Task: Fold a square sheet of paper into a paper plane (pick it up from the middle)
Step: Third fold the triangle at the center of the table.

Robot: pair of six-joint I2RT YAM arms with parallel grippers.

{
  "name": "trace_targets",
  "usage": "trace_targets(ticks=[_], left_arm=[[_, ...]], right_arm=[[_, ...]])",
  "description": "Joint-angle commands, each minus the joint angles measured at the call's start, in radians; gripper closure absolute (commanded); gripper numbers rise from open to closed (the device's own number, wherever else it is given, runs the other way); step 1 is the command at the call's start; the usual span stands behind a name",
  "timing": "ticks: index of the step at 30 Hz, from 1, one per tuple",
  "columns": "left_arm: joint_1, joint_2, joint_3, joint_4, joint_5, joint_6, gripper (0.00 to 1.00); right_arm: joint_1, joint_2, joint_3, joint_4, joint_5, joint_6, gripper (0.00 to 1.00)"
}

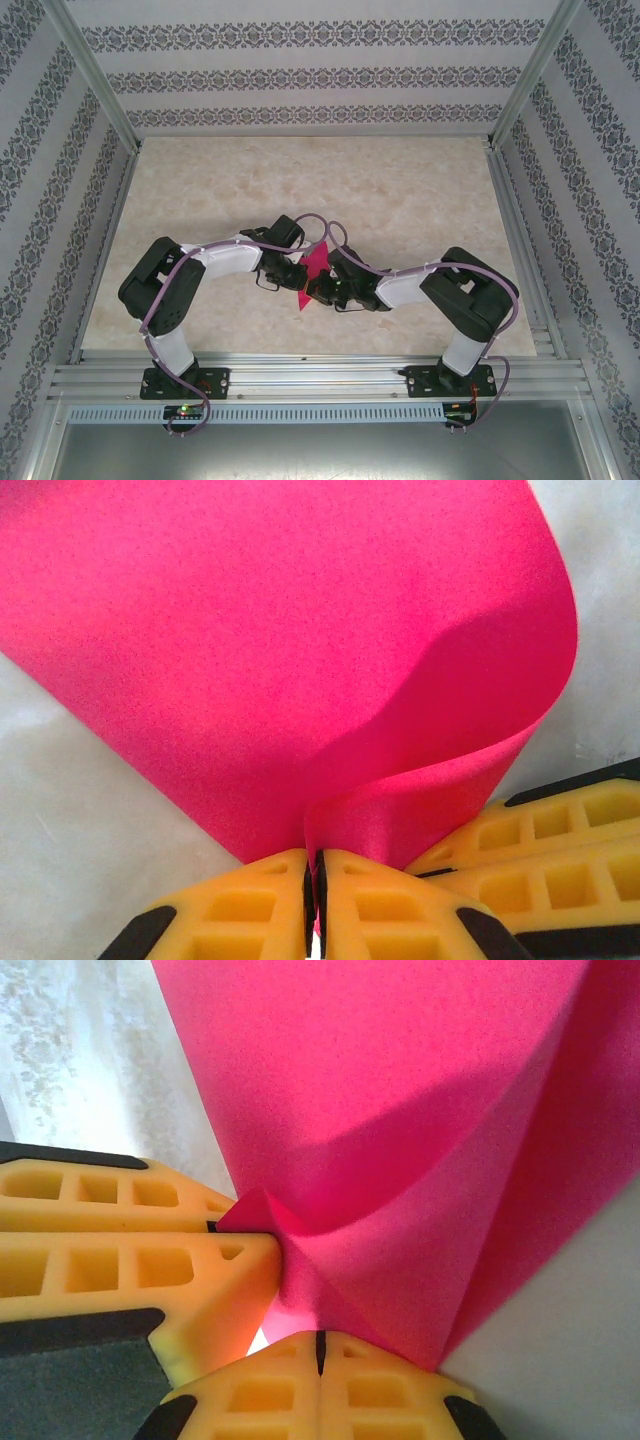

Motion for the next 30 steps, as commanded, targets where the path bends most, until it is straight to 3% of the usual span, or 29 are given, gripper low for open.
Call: trace_targets(ticks=[1,9,16,30], left_arm=[[0.002,0.042,-0.005,-0.046,-0.001,0.027,0.86],[0.002,0.037,-0.006,-0.047,-0.012,0.022,0.86],[0.002,0.029,-0.005,-0.05,-0.015,0.019,0.86],[0.002,0.024,-0.011,-0.059,-0.03,0.023,0.86]], right_arm=[[-0.004,0.001,-0.016,0.011,0.001,0.006,1.0],[-0.081,-0.177,0.015,-0.157,0.044,-0.093,0.98],[-0.105,-0.098,0.05,-0.099,-0.03,-0.105,0.99],[-0.125,0.053,0.046,-0.065,-0.037,-0.134,0.99]])
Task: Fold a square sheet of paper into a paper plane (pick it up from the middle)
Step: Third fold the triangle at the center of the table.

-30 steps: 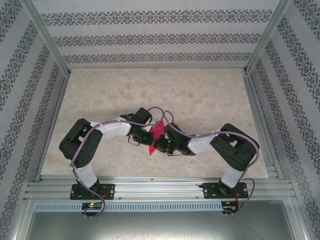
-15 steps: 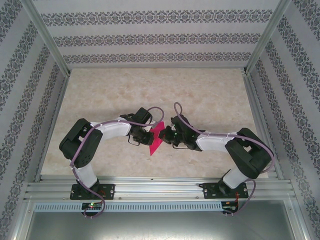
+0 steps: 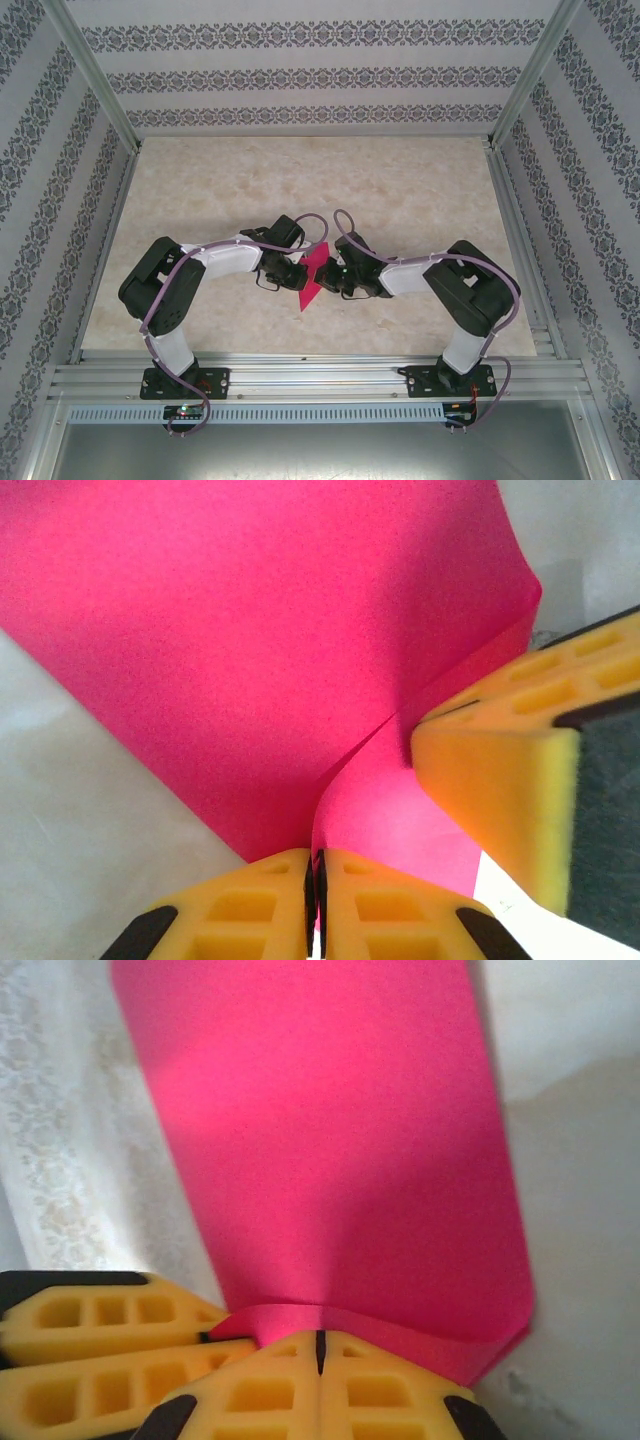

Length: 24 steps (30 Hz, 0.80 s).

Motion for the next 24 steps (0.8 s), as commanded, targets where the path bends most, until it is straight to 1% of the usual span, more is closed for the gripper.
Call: trace_targets(ticks=[1,8,10,13,19,24], left_arm=[[0.002,0.022,-0.012,-0.058,-0.03,0.023,0.87],[0.002,0.023,-0.01,-0.06,-0.032,0.024,0.87],[0.002,0.023,-0.01,-0.06,-0.032,0.024,0.87],[0.002,0.025,-0.011,-0.058,-0.031,0.023,0.86],[0.002,0.028,-0.008,-0.058,-0.029,0.025,0.87],[0.001,0.025,-0.01,-0.061,-0.032,0.025,0.87]], right_arm=[[-0.016,0.036,-0.012,0.027,-0.022,-0.024,0.99],[-0.056,-0.076,0.004,0.003,-0.056,-0.036,0.96],[-0.076,-0.087,0.009,-0.006,-0.066,-0.052,0.96],[-0.095,-0.074,0.025,-0.034,-0.076,-0.077,0.96],[-0.113,-0.007,0.041,-0.016,-0.102,-0.079,0.97],[-0.114,0.055,0.034,-0.004,-0.088,-0.075,0.98]])
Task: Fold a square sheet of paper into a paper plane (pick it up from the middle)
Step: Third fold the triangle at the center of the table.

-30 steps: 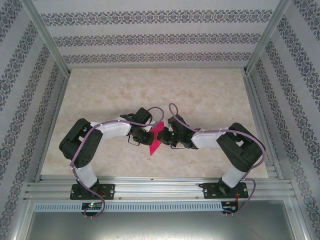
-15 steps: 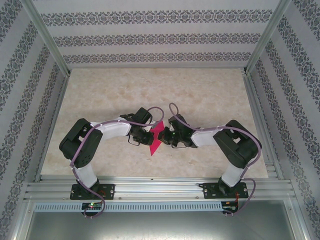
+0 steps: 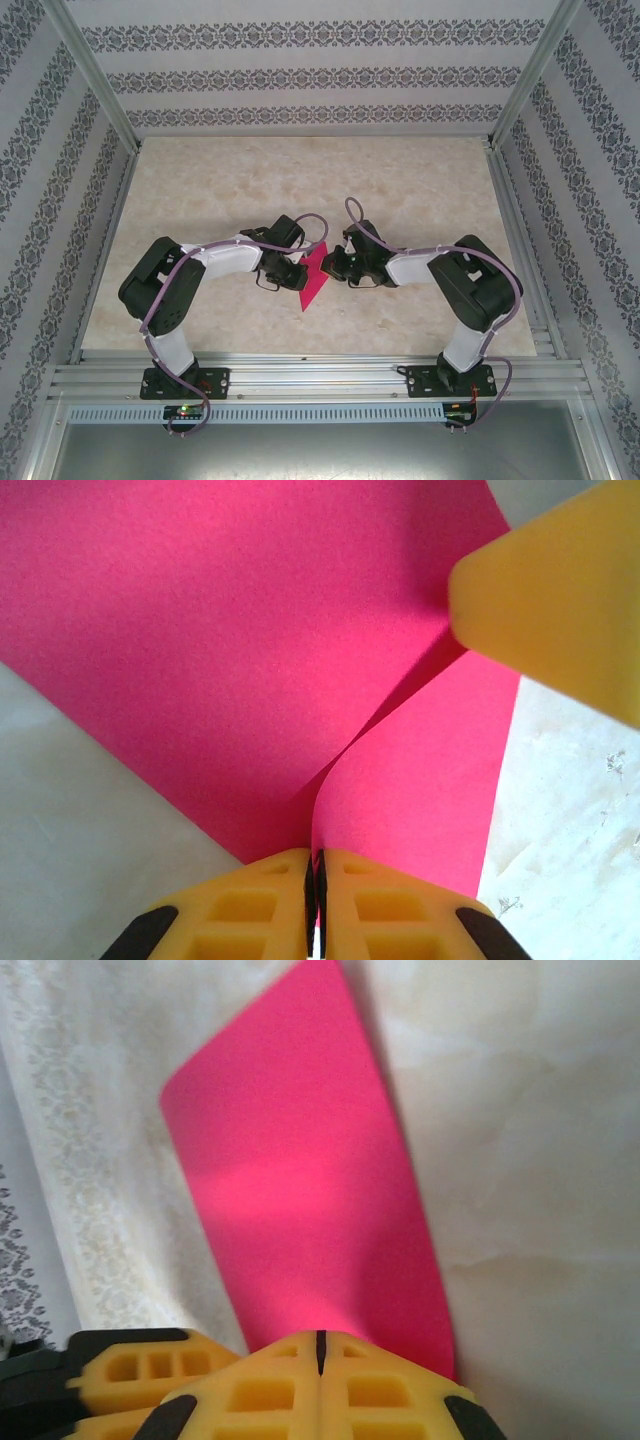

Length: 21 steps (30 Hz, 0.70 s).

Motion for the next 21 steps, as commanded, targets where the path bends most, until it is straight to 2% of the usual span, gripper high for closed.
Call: trace_targets(ticks=[1,4,11,21], left_arm=[[0.002,0.023,-0.009,-0.061,-0.032,0.026,0.87],[0.002,0.025,-0.01,-0.063,-0.034,0.026,0.87],[0.002,0.022,-0.009,-0.066,-0.035,0.026,0.87],[0.001,0.023,-0.009,-0.067,-0.033,0.026,0.87]], right_arm=[[-0.005,0.044,0.002,0.007,-0.004,-0.019,0.98],[-0.009,0.052,0.005,0.006,-0.016,-0.011,0.98],[-0.044,-0.066,0.029,-0.069,-0.007,-0.051,0.96],[-0.048,0.02,0.013,0.011,-0.068,-0.021,0.97]])
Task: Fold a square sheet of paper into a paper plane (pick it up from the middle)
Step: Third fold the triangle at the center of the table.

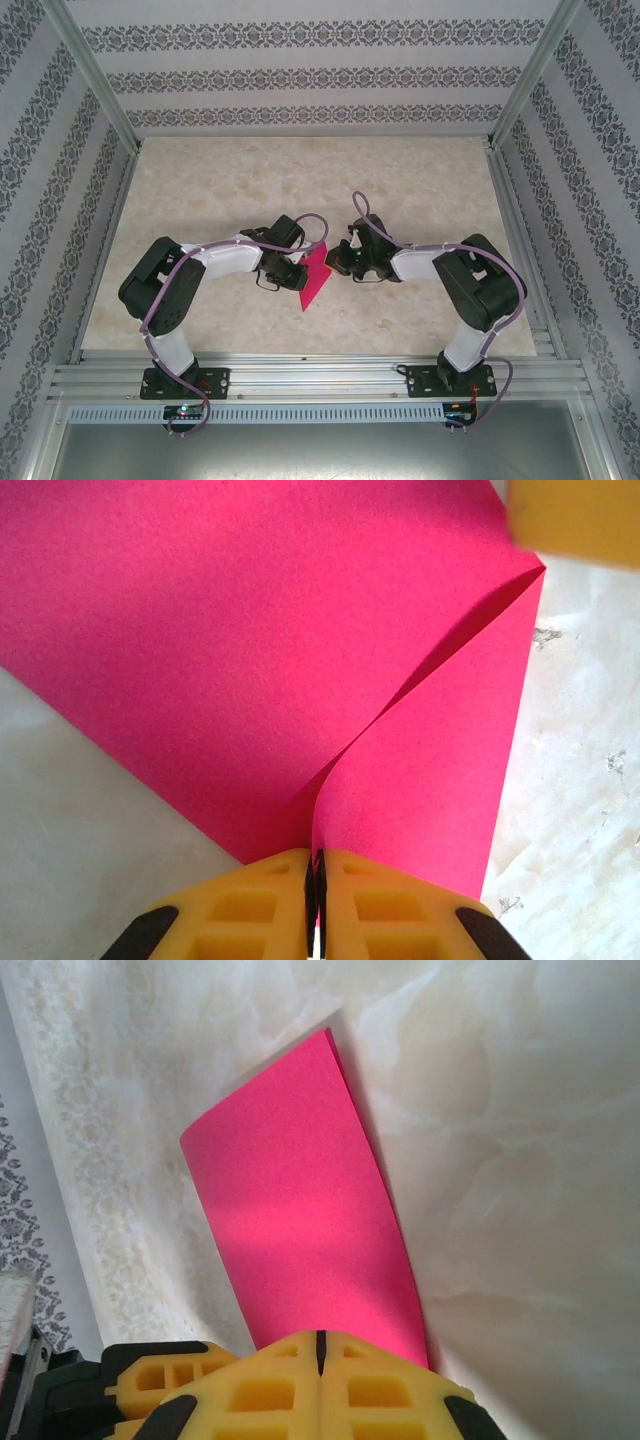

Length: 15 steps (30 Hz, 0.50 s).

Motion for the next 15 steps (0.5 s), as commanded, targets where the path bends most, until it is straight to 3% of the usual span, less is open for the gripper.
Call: trace_targets(ticks=[1,8,15], left_arm=[[0.002,0.022,-0.009,-0.067,-0.033,0.026,0.87],[0.002,0.022,-0.008,-0.07,-0.037,0.026,0.86],[0.002,0.022,-0.004,-0.073,-0.039,0.028,0.87]], right_arm=[[0.011,0.04,-0.005,0.032,-0.013,0.001,0.97],[0.014,0.074,-0.038,0.061,0.002,0.009,0.97],[0.014,-0.069,0.0,-0.031,0.007,-0.027,0.96]])
